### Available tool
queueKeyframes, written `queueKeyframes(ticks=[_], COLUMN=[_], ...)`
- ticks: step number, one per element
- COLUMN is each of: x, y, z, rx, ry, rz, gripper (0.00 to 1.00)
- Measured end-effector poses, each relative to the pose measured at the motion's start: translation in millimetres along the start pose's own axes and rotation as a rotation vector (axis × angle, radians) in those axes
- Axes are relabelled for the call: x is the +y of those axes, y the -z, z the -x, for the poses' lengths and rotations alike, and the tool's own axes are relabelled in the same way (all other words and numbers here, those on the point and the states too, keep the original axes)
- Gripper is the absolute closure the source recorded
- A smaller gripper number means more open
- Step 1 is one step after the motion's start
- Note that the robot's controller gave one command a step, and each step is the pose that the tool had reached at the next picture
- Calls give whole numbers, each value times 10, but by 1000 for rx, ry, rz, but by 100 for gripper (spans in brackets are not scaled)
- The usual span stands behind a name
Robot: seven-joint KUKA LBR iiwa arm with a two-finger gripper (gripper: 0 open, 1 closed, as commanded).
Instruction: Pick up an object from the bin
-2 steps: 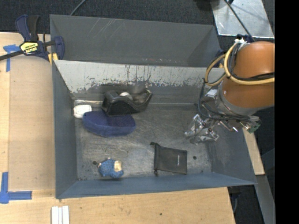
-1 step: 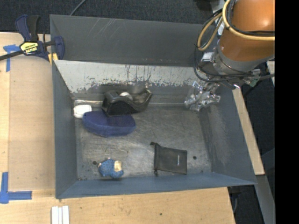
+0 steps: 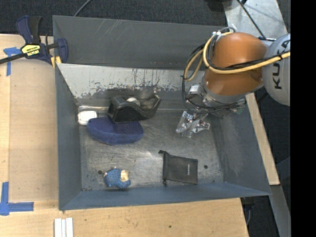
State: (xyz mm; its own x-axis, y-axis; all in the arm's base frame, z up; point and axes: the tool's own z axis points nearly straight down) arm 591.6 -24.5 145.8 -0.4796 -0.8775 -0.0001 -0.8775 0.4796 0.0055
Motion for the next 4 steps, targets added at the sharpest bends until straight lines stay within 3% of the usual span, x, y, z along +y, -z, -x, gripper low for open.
queueKeyframes(ticks=[1, 2, 3, 4], x=[-20, -113, 241, 490], y=[50, -271, 391, 1128], z=[0, 529, 1191, 910], rx=[-3, -5, -10, -5], ry=[-3, -92, -34, 166], rz=[-7, -6, -12, -13], gripper=[0, 0, 0, 0])
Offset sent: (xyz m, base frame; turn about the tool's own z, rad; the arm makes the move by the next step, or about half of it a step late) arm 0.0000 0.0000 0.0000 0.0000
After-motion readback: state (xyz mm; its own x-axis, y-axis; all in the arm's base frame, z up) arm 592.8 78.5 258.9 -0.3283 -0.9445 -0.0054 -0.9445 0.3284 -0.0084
